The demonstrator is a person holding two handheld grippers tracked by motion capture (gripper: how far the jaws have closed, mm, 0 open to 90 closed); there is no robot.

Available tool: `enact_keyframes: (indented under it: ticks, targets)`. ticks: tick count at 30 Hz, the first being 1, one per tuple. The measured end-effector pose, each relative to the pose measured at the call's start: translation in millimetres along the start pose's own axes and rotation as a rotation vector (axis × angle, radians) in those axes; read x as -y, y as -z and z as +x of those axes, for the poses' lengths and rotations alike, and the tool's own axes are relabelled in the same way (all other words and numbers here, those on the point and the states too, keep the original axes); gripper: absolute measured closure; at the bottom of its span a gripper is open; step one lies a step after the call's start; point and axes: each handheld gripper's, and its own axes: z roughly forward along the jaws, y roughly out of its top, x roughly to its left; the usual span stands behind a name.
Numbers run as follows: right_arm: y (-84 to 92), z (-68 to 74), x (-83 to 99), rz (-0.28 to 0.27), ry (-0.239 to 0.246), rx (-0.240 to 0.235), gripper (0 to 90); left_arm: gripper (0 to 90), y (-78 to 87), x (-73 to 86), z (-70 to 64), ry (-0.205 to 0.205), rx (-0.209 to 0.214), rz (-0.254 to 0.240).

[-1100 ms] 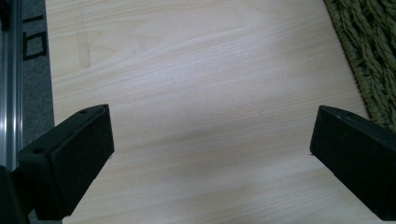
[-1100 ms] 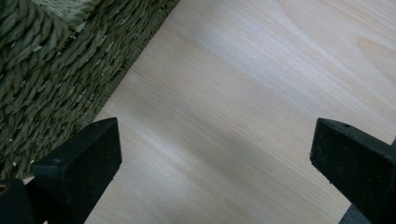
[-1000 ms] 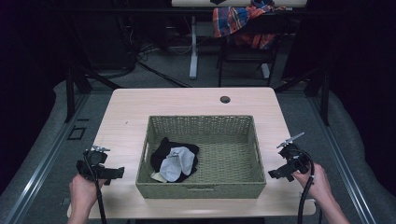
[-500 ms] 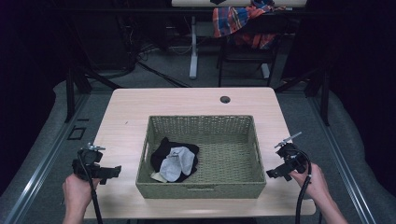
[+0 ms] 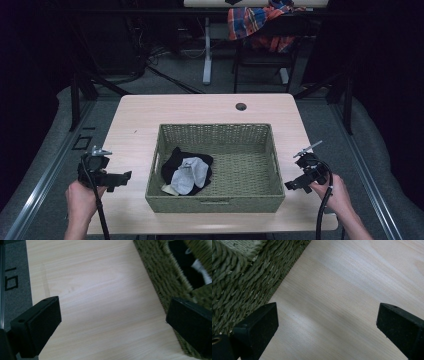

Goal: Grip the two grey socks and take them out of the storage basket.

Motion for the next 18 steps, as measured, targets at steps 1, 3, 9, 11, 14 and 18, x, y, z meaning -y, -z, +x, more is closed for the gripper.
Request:
enact_keyframes:
  ticks: [1,3,9,11,14,18]
  targets:
    - [0.1,-0.4,0.0,0.004,0.004,0.010,3.5,0.1,2.3,-3.3,-2.0,-0.007,0.002,-0.002]
    - [0.5,0.4,-0.3,0.016,0.006,0.002,4.0,0.1,6.2,-9.0,-6.4,-0.019,0.020,-0.013]
    - [-1.4,3.3,0.6,0.022,0.025,-0.007,4.5,0.0,14.3,-25.0,-26.8,-0.068,0.052,-0.025]
    - [-1.3,3.5,0.7,0.018,0.023,-0.003,4.5,0.0,14.8,-27.5,-29.8,-0.076,0.052,-0.027]
    - [-1.1,4.4,0.1,0.015,0.019,0.006,4.8,0.0,16.3,-39.3,-41.9,-0.107,0.065,-0.030]
    - [-0.9,4.7,-1.4,0.023,0.027,0.013,5.0,0.0,15.8,-48.3,-51.5,-0.122,0.077,-0.024]
